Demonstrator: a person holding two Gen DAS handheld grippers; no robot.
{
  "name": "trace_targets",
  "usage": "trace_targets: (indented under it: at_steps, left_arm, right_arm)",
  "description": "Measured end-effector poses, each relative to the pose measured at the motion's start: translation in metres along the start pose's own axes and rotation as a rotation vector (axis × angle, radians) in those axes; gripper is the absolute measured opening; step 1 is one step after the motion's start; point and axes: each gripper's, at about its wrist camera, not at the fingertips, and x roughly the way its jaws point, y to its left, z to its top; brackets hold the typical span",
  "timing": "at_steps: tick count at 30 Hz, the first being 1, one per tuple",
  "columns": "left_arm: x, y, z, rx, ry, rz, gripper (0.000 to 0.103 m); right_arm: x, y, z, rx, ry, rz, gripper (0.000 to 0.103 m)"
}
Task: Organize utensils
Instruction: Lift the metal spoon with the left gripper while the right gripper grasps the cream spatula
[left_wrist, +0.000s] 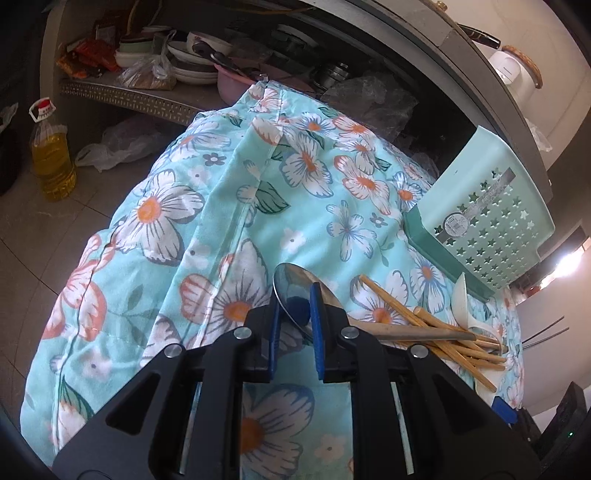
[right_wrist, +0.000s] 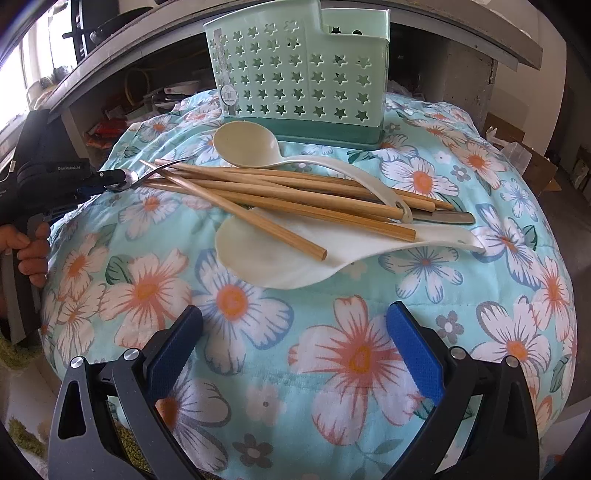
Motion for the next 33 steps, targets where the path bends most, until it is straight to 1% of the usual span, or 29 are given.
trace_targets:
  at_steps: [2, 3, 4, 6, 8, 10, 11, 12, 13, 16, 17, 20, 22, 23, 26, 27, 28, 30, 33]
  left_arm:
    - [-0.005, -0.002, -0.002, 0.013, -0.009, 0.008, 0.012]
    - [-0.007, -0.002, -0.003, 0.020, -0.014, 0.013, 0.012]
    - [-0.009, -0.003, -0.004, 0.025, -0.018, 0.019, 0.012]
    - [-0.012, -0.002, -0.007, 0.025, -0.023, 0.024, 0.012]
    - [-0.016, 0.000, -0.009, 0.016, -0.029, 0.025, 0.011]
    - [-0.020, 0.000, -0.009, 0.011, -0.040, 0.026, 0.011]
    - [-0.022, 0.000, -0.009, 0.008, -0.045, 0.026, 0.010]
    - [-0.023, 0.000, -0.009, 0.007, -0.050, 0.026, 0.009]
    - [-0.026, 0.000, -0.008, 0.006, -0.055, 0.027, 0.009]
    - [-0.032, 0.002, -0.008, 0.002, -0.064, 0.029, 0.008]
    - [-0.034, 0.002, -0.007, 0.003, -0.068, 0.030, 0.006]
    - [-0.042, 0.002, -0.007, 0.005, -0.084, 0.031, 0.006]
    - [-0.048, 0.001, -0.006, 0.005, -0.096, 0.028, 0.005]
    - [-0.052, 0.001, -0.006, 0.004, -0.102, 0.026, 0.005]
    - [-0.062, -0.002, -0.004, 0.008, -0.127, 0.021, 0.004]
    - [-0.066, -0.003, -0.003, 0.011, -0.136, 0.020, 0.003]
    - [-0.070, -0.003, -0.003, 0.013, -0.144, 0.019, 0.003]
    - [-0.079, -0.005, -0.001, 0.018, -0.162, 0.016, 0.002]
    - [-0.090, -0.006, 0.002, 0.026, -0.187, 0.018, 0.002]
  right_arm:
    - [-0.006, 0.003, 0.000, -0.023, -0.006, -0.034, 0.097]
    - [-0.012, 0.006, -0.001, -0.052, -0.025, -0.060, 0.096]
    - [-0.018, 0.010, -0.004, -0.090, -0.052, -0.086, 0.092]
    - [-0.029, 0.021, -0.007, -0.168, -0.107, -0.141, 0.088]
    - [-0.035, 0.031, -0.008, -0.236, -0.147, -0.194, 0.081]
    - [-0.036, 0.041, -0.008, -0.301, -0.171, -0.237, 0.071]
    - [-0.036, 0.046, -0.008, -0.335, -0.177, -0.248, 0.069]
    - [-0.035, 0.049, -0.009, -0.365, -0.181, -0.260, 0.063]
    - [-0.035, 0.053, -0.010, -0.396, -0.187, -0.274, 0.059]
    - [-0.028, 0.065, -0.013, -0.487, -0.186, -0.305, 0.049]
    - [-0.025, 0.067, -0.014, -0.513, -0.179, -0.310, 0.048]
    - [-0.018, 0.074, -0.016, -0.560, -0.168, -0.334, 0.044]
    - [-0.013, 0.076, -0.016, -0.583, -0.168, -0.356, 0.038]
    - [-0.011, 0.077, -0.016, -0.595, -0.169, -0.366, 0.036]
    - [-0.002, 0.079, -0.016, -0.621, -0.164, -0.397, 0.025]
    - [0.000, 0.079, -0.015, -0.625, -0.158, -0.402, 0.018]
    - [0.002, 0.078, -0.015, -0.629, -0.155, -0.402, 0.014]
    - [0.002, 0.080, -0.015, -0.647, -0.163, -0.406, 0.012]
    - [-0.005, 0.083, -0.014, -0.663, -0.187, -0.401, 0.007]
